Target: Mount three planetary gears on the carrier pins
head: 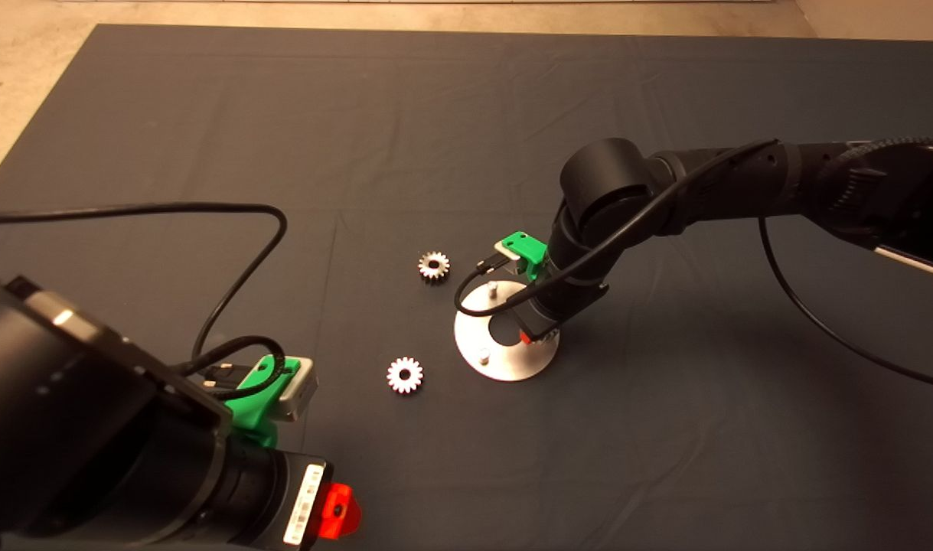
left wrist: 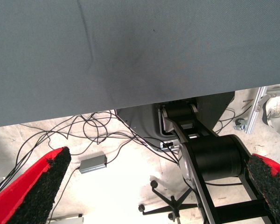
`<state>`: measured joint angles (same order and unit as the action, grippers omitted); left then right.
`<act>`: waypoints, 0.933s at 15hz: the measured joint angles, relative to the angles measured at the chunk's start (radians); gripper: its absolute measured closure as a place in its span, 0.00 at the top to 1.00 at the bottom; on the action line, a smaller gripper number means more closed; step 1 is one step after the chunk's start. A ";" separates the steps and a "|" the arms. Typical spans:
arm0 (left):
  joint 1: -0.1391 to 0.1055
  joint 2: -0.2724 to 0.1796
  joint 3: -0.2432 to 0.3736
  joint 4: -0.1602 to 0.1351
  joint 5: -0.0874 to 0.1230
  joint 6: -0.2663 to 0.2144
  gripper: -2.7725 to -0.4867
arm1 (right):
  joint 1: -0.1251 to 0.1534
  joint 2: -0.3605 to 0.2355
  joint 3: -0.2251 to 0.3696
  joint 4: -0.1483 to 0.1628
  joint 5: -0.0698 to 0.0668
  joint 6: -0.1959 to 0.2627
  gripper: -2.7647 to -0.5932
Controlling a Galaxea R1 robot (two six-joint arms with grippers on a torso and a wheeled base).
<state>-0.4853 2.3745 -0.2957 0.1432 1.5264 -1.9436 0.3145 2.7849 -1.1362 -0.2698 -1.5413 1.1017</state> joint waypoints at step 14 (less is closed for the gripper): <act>0.000 0.000 0.000 0.000 0.000 0.000 0.99 | 0.011 -0.006 -0.004 0.005 0.008 0.000 0.23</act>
<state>-0.4853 2.3745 -0.2957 0.1432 1.5260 -1.9436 0.3251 2.7791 -1.1400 -0.2649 -1.5336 1.1017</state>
